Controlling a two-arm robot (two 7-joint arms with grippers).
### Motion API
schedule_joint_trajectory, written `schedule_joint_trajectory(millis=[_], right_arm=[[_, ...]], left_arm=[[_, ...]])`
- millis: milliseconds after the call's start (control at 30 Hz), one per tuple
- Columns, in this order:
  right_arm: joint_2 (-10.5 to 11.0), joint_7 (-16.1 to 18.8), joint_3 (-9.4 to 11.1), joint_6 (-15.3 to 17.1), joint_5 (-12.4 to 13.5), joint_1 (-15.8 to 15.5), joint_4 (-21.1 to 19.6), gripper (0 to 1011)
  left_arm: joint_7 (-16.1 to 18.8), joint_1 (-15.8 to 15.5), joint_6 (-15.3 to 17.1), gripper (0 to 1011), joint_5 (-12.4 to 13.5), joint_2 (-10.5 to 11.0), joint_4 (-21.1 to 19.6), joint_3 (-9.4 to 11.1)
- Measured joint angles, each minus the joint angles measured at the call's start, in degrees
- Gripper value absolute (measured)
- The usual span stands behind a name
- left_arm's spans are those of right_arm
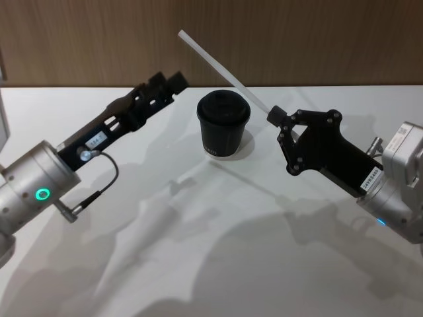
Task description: Pick up the straw with one hand, pass it to the other hand, and insert it into the cup.
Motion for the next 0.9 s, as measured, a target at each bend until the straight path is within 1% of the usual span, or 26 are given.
schedule_joint_trajectory(millis=[100,300,333,400,600,900], right_arm=[[0.0,0.0,0.0,0.0,0.0,0.0,0.0,5],[0.0,0.0,0.0,0.0,0.0,0.0,0.0,5],[0.0,0.0,0.0,0.0,0.0,0.0,0.0,5],[0.0,0.0,0.0,0.0,0.0,0.0,0.0,5],[0.0,0.0,0.0,0.0,0.0,0.0,0.0,5],[0.0,0.0,0.0,0.0,0.0,0.0,0.0,5]], left_arm=[[0.3,-1.0,1.2,1003,-2.6,-1.6,1.1,0.4],[2.0,-2.9,2.8,1003,-5.6,-3.9,3.1,1.1],[2.0,-2.9,2.8,1003,-5.6,-3.9,3.1,1.1],[2.6,-3.8,3.3,1003,-6.5,-4.8,4.1,1.5],[3.7,-5.6,4.0,1003,-7.8,-6.3,6.2,2.6],[4.5,-7.4,4.5,1002,-8.7,-7.5,8.4,3.8]])
